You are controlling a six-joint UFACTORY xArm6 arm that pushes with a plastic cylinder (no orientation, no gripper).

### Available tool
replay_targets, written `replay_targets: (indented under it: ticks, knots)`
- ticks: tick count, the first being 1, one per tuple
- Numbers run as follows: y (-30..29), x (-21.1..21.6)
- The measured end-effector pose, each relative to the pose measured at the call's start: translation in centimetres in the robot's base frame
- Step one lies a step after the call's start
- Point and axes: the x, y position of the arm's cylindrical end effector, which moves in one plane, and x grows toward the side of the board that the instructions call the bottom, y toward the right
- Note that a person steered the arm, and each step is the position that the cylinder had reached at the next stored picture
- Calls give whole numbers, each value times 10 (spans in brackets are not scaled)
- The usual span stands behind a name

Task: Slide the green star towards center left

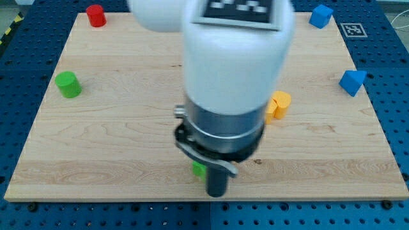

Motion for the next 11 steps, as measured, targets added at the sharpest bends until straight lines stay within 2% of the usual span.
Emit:
replay_targets:
  ticks: [1,3,5,7,9,11]
  knots:
    - [-21,-27]
    - [-9,-39]
    - [5,-99]
    - [-9,-147]
    - [-19,-142]
    - [-71,-132]
